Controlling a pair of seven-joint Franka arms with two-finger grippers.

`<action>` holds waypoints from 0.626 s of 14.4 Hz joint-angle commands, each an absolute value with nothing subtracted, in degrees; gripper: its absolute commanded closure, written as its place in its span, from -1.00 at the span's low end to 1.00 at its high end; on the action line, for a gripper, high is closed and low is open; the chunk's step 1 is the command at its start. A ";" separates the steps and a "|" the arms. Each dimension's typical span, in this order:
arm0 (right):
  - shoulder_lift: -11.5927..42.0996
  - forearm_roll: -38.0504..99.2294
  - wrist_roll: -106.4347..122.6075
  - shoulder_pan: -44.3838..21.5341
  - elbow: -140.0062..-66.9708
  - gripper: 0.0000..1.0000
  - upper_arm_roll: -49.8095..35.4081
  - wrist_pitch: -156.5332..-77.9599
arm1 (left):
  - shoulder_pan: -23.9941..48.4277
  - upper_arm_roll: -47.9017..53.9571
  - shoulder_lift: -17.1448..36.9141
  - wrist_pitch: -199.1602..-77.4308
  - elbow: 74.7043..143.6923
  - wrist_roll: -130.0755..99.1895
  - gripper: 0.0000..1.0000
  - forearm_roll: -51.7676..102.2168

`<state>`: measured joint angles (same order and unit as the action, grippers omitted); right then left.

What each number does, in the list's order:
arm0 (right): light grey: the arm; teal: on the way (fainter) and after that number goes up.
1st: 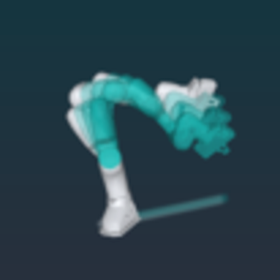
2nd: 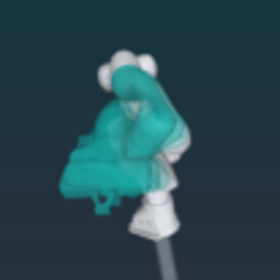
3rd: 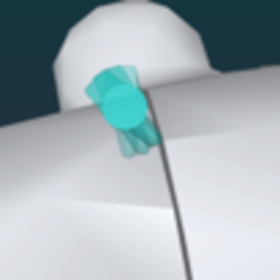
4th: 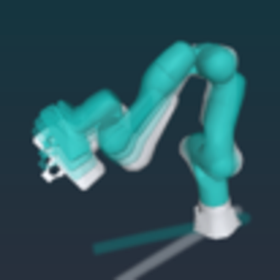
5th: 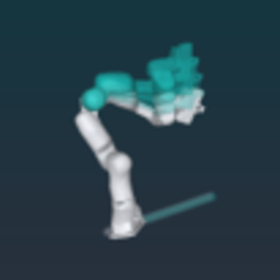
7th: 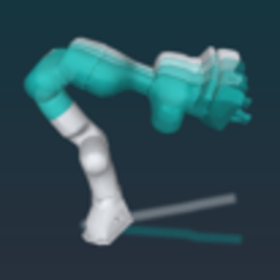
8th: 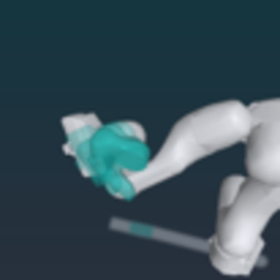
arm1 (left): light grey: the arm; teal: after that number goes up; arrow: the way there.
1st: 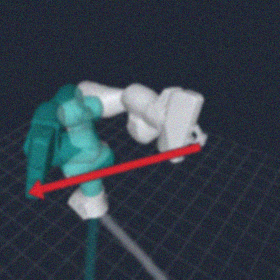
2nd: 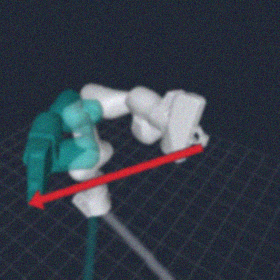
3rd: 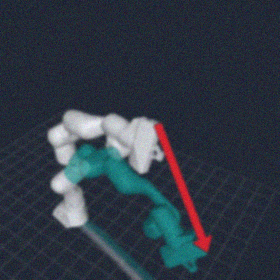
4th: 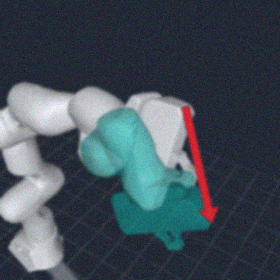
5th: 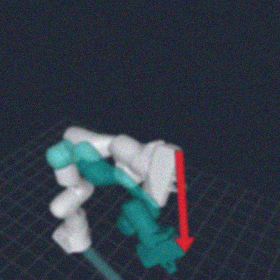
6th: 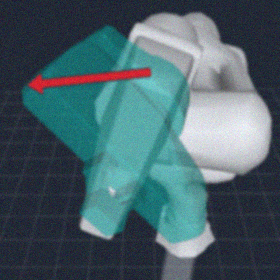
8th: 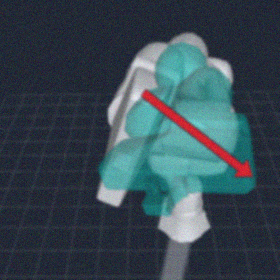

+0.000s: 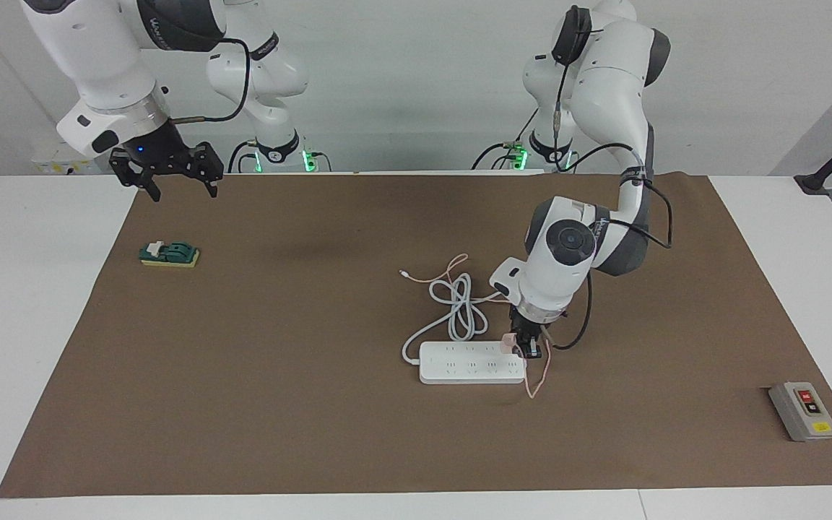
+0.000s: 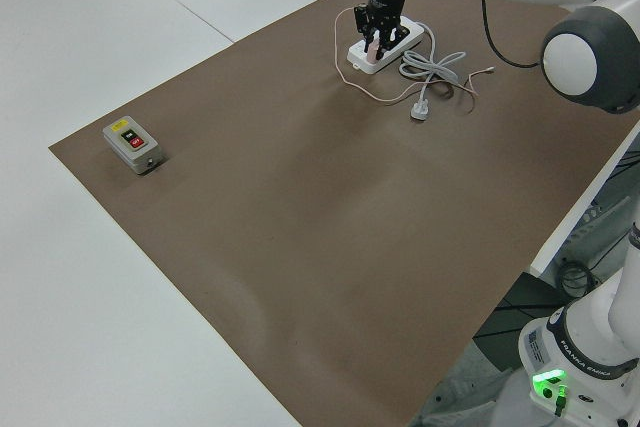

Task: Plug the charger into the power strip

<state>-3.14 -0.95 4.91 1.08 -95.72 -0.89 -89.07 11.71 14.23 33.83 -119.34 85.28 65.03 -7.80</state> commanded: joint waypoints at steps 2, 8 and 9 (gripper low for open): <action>-3.96 -1.67 4.39 1.49 -96.50 -1.00 -1.32 -89.74 | 12.74 13.62 39.38 -121.99 84.64 65.04 0.87 -8.70; -3.96 -1.67 4.39 1.49 -96.50 -1.00 -1.32 -89.74 | 12.66 13.89 38.76 -121.21 84.38 61.71 -0.99 -7.13; -3.96 -1.67 4.39 1.49 -96.50 -1.00 -1.32 -89.74 | 12.66 13.89 37.98 -120.51 83.59 61.53 -1.00 -5.38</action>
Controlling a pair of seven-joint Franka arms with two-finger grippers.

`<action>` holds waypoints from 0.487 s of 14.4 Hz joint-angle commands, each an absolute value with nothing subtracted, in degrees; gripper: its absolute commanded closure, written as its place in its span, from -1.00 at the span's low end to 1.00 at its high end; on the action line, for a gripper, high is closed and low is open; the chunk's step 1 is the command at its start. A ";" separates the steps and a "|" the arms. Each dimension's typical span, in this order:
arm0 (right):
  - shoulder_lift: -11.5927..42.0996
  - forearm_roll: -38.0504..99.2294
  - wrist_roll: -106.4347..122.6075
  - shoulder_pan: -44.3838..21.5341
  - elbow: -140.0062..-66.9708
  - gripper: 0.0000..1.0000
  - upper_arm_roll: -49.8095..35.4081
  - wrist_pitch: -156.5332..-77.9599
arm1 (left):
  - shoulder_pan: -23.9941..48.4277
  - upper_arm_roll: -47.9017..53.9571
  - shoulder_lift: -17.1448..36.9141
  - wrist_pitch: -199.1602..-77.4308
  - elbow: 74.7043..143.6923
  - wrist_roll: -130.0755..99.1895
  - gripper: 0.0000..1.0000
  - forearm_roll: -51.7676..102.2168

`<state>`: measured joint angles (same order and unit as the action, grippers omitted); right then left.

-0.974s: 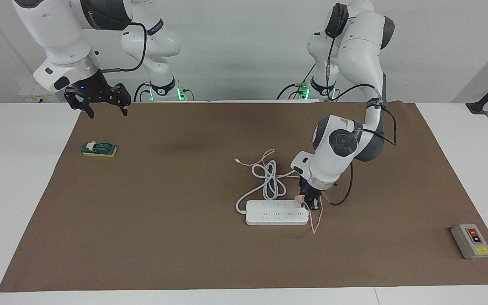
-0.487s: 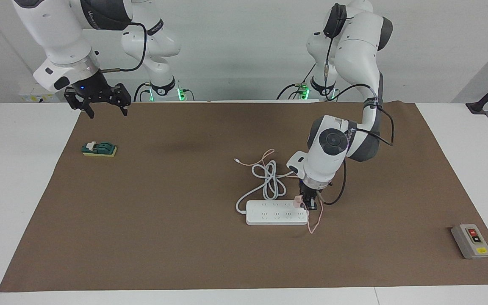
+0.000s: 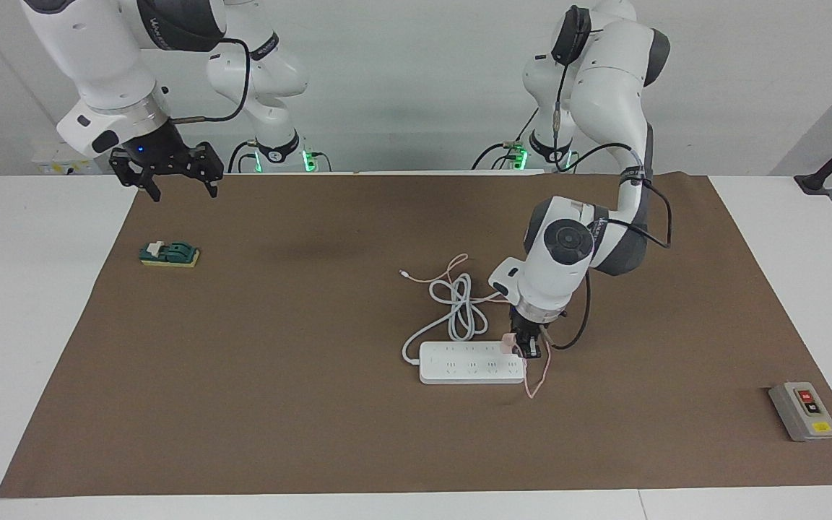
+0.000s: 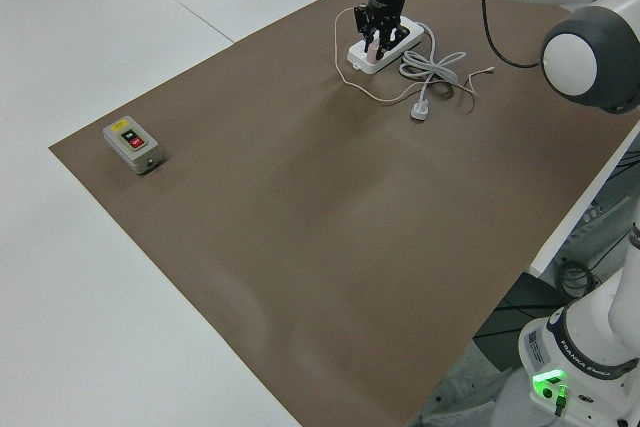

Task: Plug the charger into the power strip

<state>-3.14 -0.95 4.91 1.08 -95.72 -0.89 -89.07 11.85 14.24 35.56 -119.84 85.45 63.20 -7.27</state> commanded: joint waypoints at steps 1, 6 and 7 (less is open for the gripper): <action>-3.96 -1.67 4.39 1.49 -96.50 -1.00 -1.32 -89.74 | 12.57 13.71 37.01 -119.72 82.63 61.35 -1.00 -3.71; -3.96 -1.67 4.39 1.49 -96.50 -1.00 -1.41 -89.74 | 11.17 13.27 31.30 -118.66 82.35 61.17 -1.00 1.14; -3.96 -1.67 4.39 1.49 -96.50 -1.00 -1.32 -89.74 | 9.86 13.27 29.03 -118.30 82.53 61.17 -1.00 0.88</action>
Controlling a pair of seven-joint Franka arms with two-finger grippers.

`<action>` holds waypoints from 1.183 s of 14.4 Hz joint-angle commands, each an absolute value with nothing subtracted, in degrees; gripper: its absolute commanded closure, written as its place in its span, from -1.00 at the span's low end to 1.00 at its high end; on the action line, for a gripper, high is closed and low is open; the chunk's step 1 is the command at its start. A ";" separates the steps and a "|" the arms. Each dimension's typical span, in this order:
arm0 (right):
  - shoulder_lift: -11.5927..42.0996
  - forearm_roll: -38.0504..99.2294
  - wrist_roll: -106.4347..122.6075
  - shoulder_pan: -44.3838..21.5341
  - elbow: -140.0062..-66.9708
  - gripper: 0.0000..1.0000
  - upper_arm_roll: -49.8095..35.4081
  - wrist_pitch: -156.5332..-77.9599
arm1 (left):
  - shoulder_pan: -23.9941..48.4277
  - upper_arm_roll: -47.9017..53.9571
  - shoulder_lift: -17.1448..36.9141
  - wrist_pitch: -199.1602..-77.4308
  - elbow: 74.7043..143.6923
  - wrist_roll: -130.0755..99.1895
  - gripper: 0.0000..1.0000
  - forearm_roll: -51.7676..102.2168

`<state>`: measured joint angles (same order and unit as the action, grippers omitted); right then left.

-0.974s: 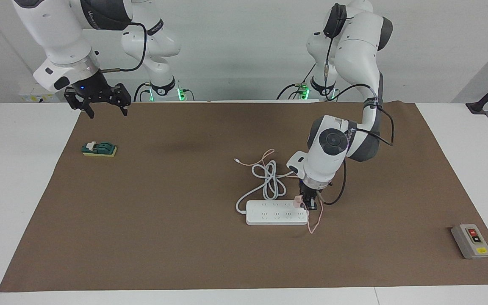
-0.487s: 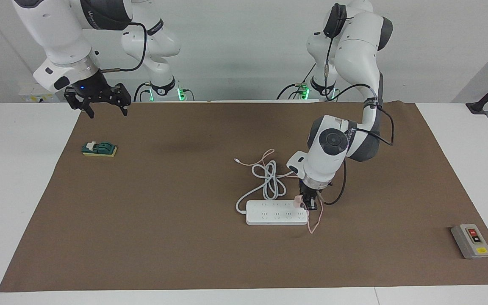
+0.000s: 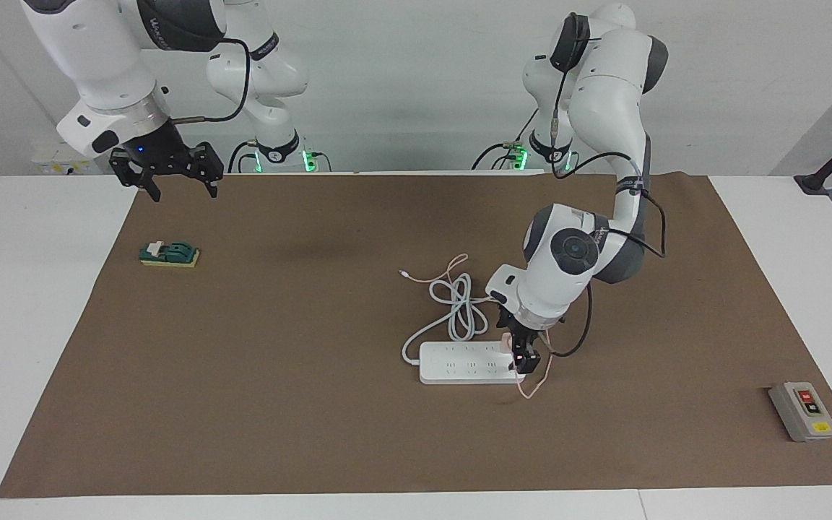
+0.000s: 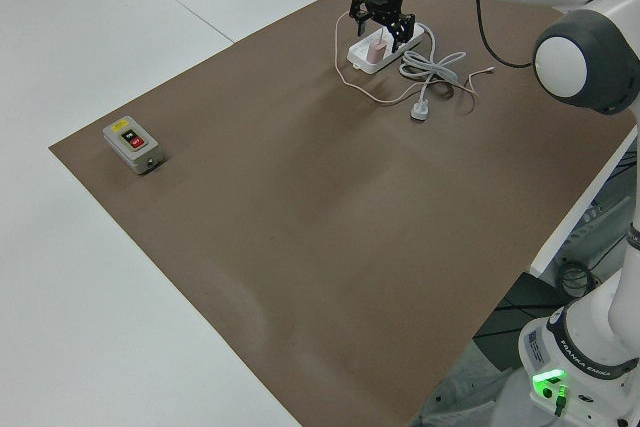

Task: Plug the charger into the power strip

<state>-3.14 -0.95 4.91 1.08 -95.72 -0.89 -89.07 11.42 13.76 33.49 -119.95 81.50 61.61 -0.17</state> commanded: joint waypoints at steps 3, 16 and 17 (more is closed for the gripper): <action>-3.96 -1.67 4.40 1.49 -96.50 -1.00 -1.32 -89.74 | 6.78 13.27 23.48 -114.35 82.79 61.08 -1.00 0.79; -3.96 -1.67 4.13 1.41 -96.50 -1.00 -1.41 -89.82 | -3.86 12.83 6.86 -87.36 81.91 1.13 -1.00 5.62; -3.96 -1.67 4.13 1.41 -96.50 -1.00 -1.41 -89.82 | -5.17 13.27 6.68 -87.54 81.91 -2.69 -1.00 5.62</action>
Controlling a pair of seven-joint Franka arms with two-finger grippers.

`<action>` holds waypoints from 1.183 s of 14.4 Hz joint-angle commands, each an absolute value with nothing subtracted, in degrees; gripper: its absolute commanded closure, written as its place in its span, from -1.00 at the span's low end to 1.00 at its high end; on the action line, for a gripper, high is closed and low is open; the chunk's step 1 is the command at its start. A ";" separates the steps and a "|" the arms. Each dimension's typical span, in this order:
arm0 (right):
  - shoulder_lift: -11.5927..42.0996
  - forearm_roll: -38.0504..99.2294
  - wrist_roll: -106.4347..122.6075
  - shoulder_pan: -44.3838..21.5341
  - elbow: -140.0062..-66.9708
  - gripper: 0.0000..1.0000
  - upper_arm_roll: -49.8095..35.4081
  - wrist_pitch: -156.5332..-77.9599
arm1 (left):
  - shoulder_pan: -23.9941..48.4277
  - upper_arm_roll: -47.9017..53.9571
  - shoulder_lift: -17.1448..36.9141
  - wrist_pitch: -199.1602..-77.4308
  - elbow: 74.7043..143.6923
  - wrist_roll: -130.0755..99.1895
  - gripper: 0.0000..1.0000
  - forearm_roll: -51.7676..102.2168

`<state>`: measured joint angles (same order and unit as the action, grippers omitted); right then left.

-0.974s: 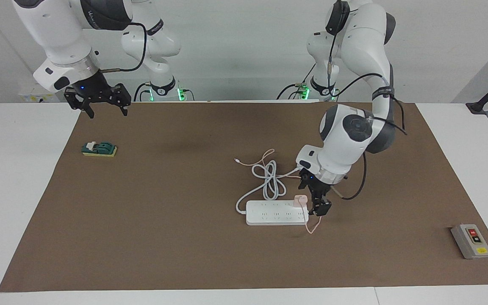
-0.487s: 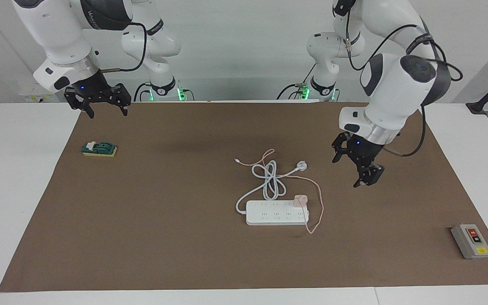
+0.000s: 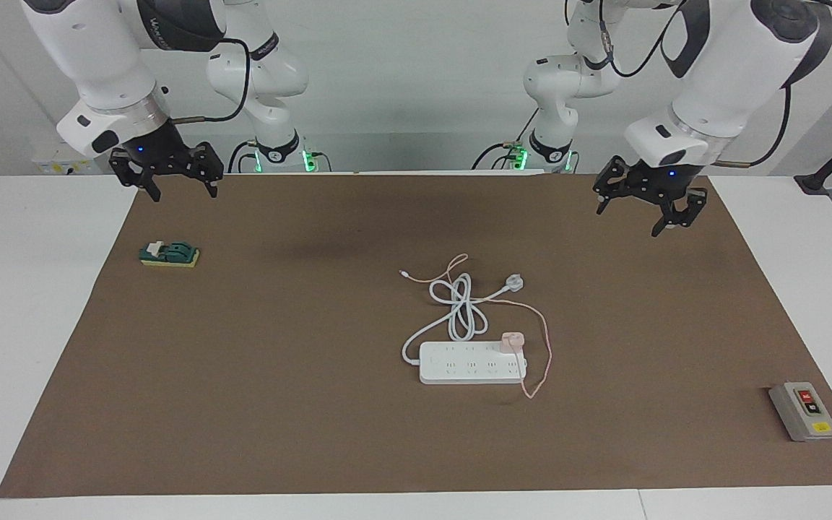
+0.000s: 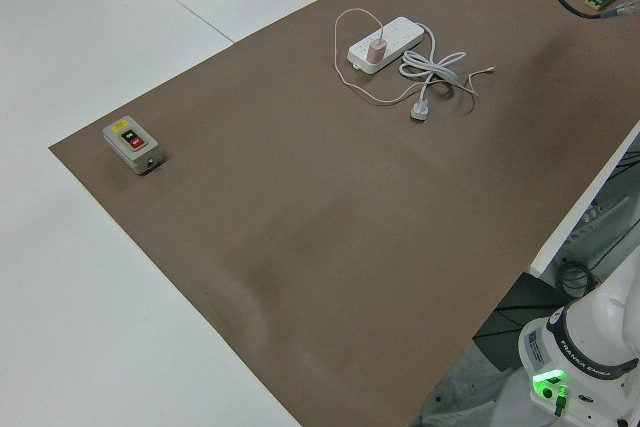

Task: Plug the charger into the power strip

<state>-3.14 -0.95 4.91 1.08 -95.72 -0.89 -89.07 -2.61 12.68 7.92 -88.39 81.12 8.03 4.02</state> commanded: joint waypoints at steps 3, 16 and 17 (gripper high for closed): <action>-3.96 -1.67 4.13 1.41 -96.50 -1.00 -1.41 -89.82 | -5.36 13.45 4.48 -87.37 82.70 -3.52 -1.00 5.01; -3.96 -1.67 4.13 1.32 -96.50 -1.00 -1.49 -89.91 | -5.64 13.36 1.85 -82.44 86.21 -3.43 -1.00 -2.87; -3.96 -1.67 4.13 1.41 -96.50 -1.00 -1.49 -89.91 | -4.84 13.10 0.63 -83.05 86.83 -3.43 -1.00 -2.99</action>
